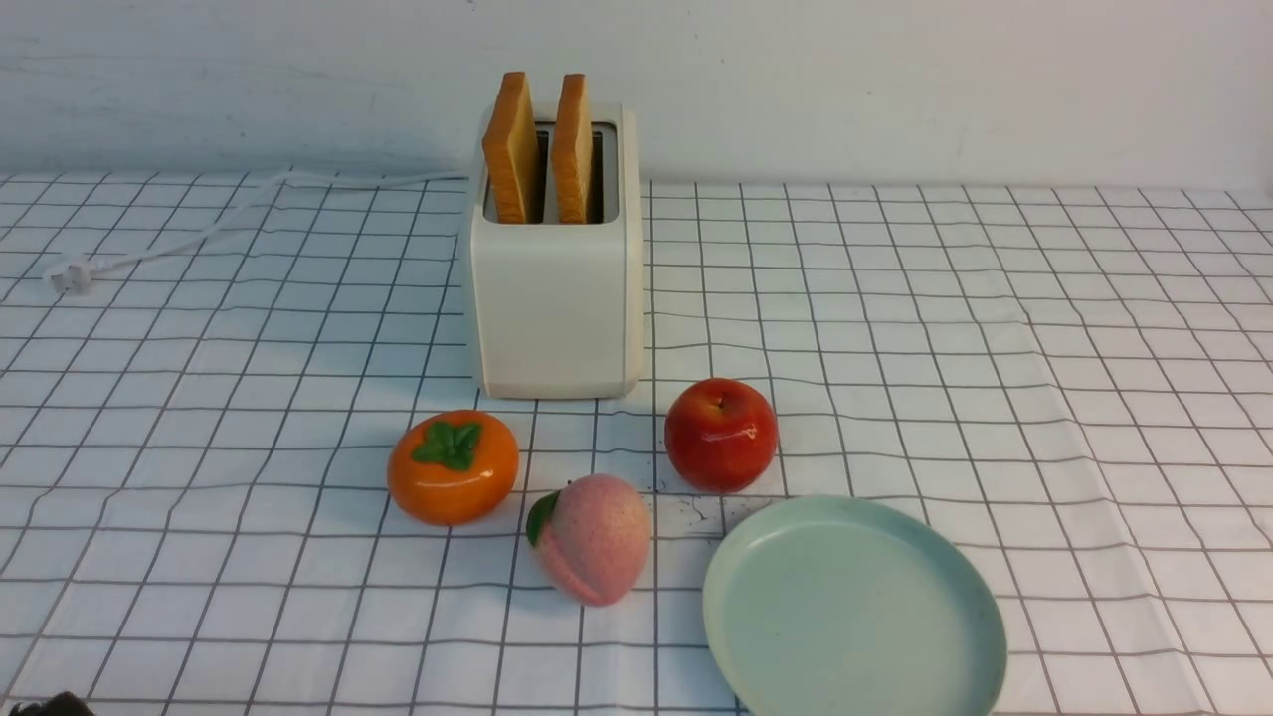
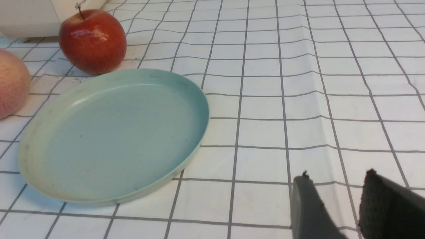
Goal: Take toasted bread from bread machine on white checkered table place on plate.
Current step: 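Reach for a toast slice standing in the toaster with the left gripper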
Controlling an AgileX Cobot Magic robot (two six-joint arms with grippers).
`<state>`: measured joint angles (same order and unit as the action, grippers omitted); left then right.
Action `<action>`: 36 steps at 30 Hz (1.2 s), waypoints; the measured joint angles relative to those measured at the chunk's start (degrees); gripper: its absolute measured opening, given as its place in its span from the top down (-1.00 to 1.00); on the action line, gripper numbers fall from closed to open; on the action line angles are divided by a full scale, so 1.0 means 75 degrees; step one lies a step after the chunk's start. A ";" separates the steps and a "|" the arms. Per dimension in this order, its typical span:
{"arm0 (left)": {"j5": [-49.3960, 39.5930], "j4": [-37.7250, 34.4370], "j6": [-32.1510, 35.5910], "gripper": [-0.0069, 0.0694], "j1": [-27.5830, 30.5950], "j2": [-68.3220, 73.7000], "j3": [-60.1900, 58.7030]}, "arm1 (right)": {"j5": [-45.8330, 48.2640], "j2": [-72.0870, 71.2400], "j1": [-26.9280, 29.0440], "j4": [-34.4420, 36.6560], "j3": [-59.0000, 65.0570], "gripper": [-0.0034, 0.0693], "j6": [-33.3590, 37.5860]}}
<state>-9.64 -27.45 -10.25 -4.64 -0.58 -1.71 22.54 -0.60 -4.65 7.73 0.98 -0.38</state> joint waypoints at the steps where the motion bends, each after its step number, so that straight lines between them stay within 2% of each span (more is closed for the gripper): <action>1: 0.0123 -0.0446 0.0000 0.39 0.0000 0.0000 0.0000 | 0.0000 0.0000 0.0000 0.0000 0.0000 0.25 0.0000; 2: 0.0275 -0.0893 0.0000 0.39 0.0000 0.0000 0.0000 | 0.0000 0.0000 0.0000 0.0000 0.0000 0.25 0.0000; 3: 0.0305 -0.0893 0.0000 0.39 0.0000 0.0000 0.0000 | 0.0000 0.0000 0.0000 0.0000 0.0000 0.25 0.0000; 4: 0.0545 -0.1737 0.0000 0.39 0.0000 0.0000 0.0000 | 0.0000 0.0000 0.0000 0.0000 0.0000 0.25 0.0000; 5: 0.0663 -0.2017 0.0000 0.39 0.0000 0.0000 0.0000 | 0.0000 0.0000 0.0000 0.0000 0.0000 0.25 0.0000; 10: 0.1285 -0.2892 0.0000 0.39 0.0000 0.0000 0.0000 | 0.0000 0.0000 0.0000 0.0000 0.0000 0.25 0.0000; 14: 0.1149 -0.2963 0.0019 0.43 0.0000 0.0000 0.0017 | 0.0000 0.0000 0.0000 0.0000 0.0000 0.25 0.0000; 19: 0.0096 -0.2719 0.0568 0.70 0.0000 0.0000 0.0676 | -0.0184 0.0000 0.0000 -0.0092 0.0007 0.25 -0.0110; 22: -0.0366 -0.2669 0.0810 0.82 0.0000 0.0000 0.1022 | -0.0492 0.0000 0.0000 0.0419 0.0062 0.25 -0.0550; 23: -0.0734 -0.2633 0.0937 0.85 0.0000 0.0042 0.1260 | -0.0790 0.0000 0.0000 0.0918 0.0070 0.25 -0.0847; 24: -0.0988 -0.2618 0.1065 0.85 0.0000 0.0213 0.1493 | -0.1211 0.0000 0.0000 0.1445 0.0070 0.25 -0.1154; 25: -0.1029 -0.2618 0.1115 0.85 0.0000 0.0248 0.1526 | -0.1280 0.0000 0.0000 0.1445 0.0070 0.25 -0.1196; 26: -0.1354 -0.2583 0.1366 0.85 0.0000 0.0577 0.1769 | -0.1781 0.0000 0.0000 0.2005 0.0070 0.25 -0.1450; 29: -0.1938 -0.2510 0.1768 0.85 0.0000 0.1319 0.2169 | -0.2447 0.0000 0.0000 0.2735 0.0070 0.25 -0.1630; 31: -0.2236 -0.2469 0.2051 0.85 0.0000 0.1822 0.2420 | -0.2439 0.0000 0.0000 0.2952 0.0054 0.25 -0.1647; 36: -0.3008 -0.2338 0.2540 0.85 0.0000 0.2985 0.3016 | -0.0717 0.0198 0.0000 0.3039 -0.0739 0.25 -0.1437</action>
<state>-32.20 -44.98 8.80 -4.64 21.80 20.91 17.16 0.89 -4.65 30.52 -4.56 -11.16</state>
